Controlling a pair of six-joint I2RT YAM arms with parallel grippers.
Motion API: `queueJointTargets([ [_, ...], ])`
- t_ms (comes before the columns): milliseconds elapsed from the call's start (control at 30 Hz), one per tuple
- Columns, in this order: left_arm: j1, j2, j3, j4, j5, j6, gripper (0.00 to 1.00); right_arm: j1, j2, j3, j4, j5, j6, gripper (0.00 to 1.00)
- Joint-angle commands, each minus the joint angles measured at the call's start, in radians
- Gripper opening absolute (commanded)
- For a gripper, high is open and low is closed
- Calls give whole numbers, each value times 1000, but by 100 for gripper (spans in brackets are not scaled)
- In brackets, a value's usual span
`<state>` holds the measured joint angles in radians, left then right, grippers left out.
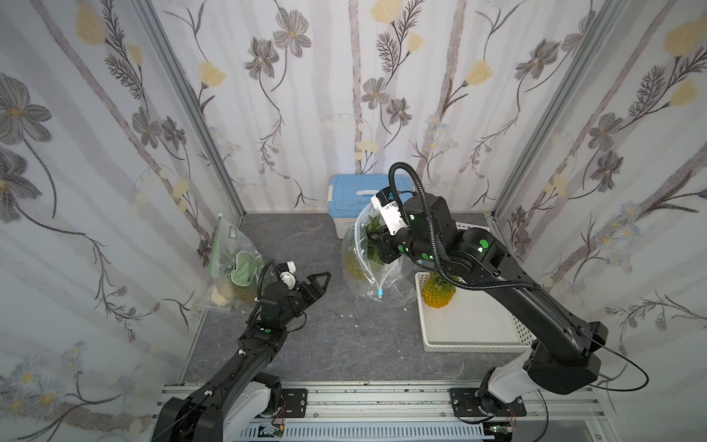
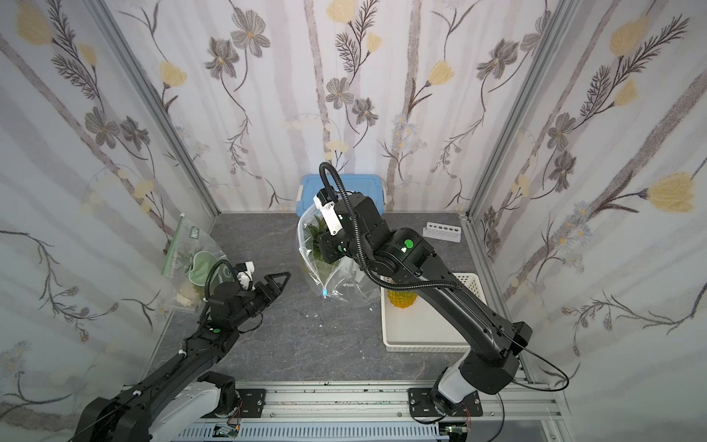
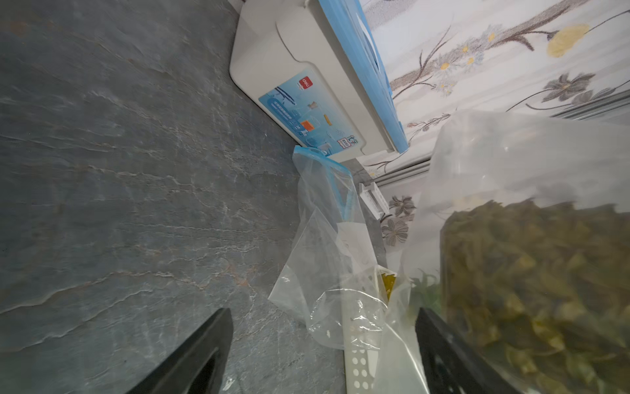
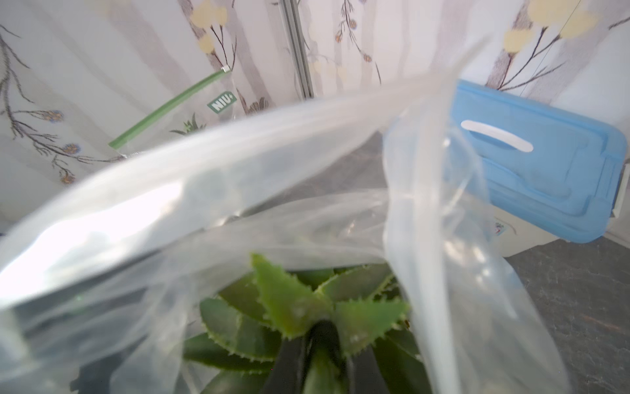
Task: Open the zip-top bag and take out the pineapple
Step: Pick up the pineapple from the zipper food storage bag.
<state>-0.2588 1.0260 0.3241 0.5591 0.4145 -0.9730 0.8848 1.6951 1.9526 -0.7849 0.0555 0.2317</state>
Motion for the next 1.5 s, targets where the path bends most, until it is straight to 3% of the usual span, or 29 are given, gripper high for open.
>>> queueJointTargets([
  [0, 7, 105, 11, 408, 115, -166, 88, -7, -21, 23, 106, -49, -58, 0],
  [267, 8, 287, 36, 758, 226, -311, 89, -34, -69, 44, 140, -68, -77, 0],
  [500, -4, 256, 2, 844, 233, -278, 89, -37, -61, 92, 143, -74, -81, 0],
  [600, -51, 181, 12, 780, 246, -217, 89, -41, -58, 104, 145, -75, -80, 0],
  [733, -156, 46, 33, 566, 227, -54, 89, -41, -48, 119, 150, -81, -79, 0],
  [867, -198, -30, 45, 370, 195, 54, 88, -42, -41, 124, 166, -103, -77, 0],
  [1167, -207, 29, 72, 246, 156, 167, 86, -39, -40, 145, 177, -130, -74, 0],
  [1467, -207, 82, 136, 255, 130, 237, 86, -26, -19, 146, 178, -160, -69, 0],
])
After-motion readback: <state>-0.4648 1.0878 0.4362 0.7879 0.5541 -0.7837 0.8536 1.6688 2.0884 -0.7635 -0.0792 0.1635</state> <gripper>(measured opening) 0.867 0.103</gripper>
